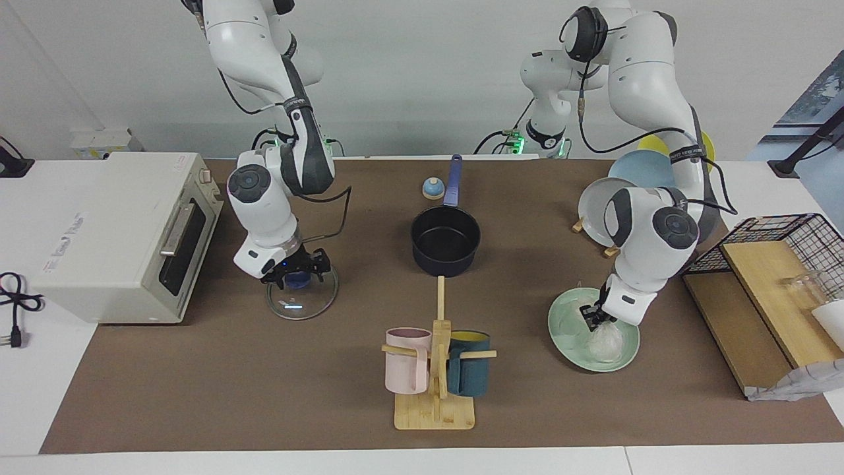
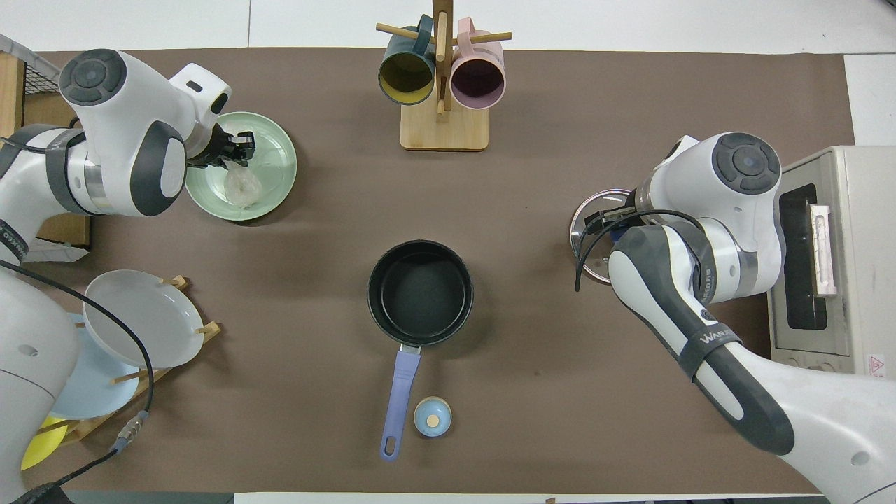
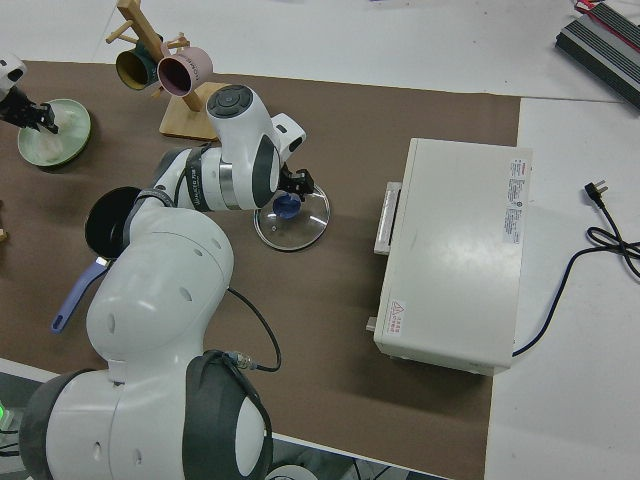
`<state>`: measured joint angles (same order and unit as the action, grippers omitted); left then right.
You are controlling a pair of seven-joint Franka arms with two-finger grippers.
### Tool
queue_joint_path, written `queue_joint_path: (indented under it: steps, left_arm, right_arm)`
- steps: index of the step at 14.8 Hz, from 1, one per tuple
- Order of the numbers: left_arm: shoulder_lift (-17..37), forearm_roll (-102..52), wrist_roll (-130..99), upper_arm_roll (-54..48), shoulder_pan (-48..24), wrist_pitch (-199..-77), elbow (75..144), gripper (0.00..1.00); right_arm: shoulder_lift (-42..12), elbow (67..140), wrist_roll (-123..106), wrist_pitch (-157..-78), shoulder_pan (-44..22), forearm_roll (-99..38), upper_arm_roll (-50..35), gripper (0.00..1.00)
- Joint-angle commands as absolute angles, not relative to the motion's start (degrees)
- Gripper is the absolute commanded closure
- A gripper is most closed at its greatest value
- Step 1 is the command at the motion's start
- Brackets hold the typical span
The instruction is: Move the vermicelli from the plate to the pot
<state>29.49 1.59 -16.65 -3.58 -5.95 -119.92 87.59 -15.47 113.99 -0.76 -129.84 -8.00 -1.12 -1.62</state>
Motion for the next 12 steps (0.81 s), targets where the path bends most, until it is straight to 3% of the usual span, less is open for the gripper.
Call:
queue_joint_path:
  steps: [1, 6, 9, 12]
  left_arm:
    - [22.17, -4.36, -18.19, -3.08, -6.68, -108.85, 84.56, 1.0]
    - [8.82, -8.78, -31.08, -5.44, -10.01, -95.2, 85.07, 1.0]
    - [6.07, -9.57, -40.14, -6.15, -18.25, -92.72, 87.26, 1.0]
    - [0.19, -11.77, -44.11, -6.15, -25.73, -102.26, 99.97, 1.0]
  right_arm:
    - [-15.21, 115.4, -2.55, -130.96, -7.47, -2.11, -1.93, 0.09]
    - [-15.12, 115.66, -2.64, -130.87, -7.21, -2.2, -1.93, 0.16]
    - [-15.12, 115.66, -2.64, -130.43, -7.03, -2.2, -1.93, 0.29]
    - [-15.12, 115.66, -2.64, -130.34, -7.03, -2.2, -1.93, 0.42]
